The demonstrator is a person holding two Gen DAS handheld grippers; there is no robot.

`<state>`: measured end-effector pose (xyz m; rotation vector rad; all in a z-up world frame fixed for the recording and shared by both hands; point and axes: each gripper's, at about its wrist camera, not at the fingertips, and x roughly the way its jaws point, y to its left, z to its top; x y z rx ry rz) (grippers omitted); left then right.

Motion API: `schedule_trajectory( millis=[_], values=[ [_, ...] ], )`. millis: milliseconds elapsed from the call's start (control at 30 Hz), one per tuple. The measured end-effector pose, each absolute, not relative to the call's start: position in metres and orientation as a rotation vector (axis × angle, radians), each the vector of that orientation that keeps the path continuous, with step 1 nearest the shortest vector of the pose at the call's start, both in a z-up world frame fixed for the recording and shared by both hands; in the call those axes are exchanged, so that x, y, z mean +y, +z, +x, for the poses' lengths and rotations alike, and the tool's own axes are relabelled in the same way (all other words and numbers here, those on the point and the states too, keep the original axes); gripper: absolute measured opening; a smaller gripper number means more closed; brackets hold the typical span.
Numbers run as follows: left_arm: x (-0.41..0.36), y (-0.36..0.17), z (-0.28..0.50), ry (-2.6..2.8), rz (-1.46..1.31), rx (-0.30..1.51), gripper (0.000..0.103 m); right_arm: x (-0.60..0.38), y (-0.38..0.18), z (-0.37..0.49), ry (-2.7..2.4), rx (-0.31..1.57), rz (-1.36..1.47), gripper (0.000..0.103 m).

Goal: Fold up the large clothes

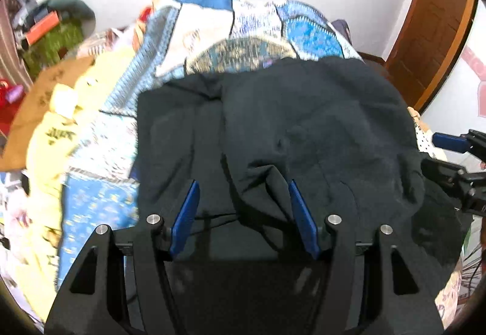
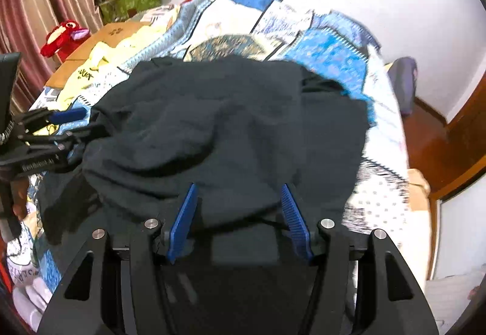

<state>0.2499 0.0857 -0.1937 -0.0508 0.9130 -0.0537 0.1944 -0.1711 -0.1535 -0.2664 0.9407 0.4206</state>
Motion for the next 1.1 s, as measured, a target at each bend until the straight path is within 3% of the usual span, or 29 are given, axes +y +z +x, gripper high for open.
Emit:
schedule_trajectory(
  millis=[267,367,733,1100],
  values=[
    [0.117,-0.165,0.216,0.038,0.011,0.851,0.061,-0.222,-0.135,0.176,0.303,0.89,-0.232,0.054],
    [0.139,-0.169,0.205,0.063,-0.026,0.879,0.068,-0.24,-0.139,0.174,0.276,0.92,-0.217,0.054],
    [0.233,-0.247,0.154,0.075,-0.357,1.12,0.069,-0.284,-0.172,0.163,0.217,1.072,-0.17,0.054],
    [0.25,-0.32,0.132,0.062,-0.65,1.198,0.069,-0.316,-0.214,0.156,0.212,1.226,0.014,0.054]
  ],
)
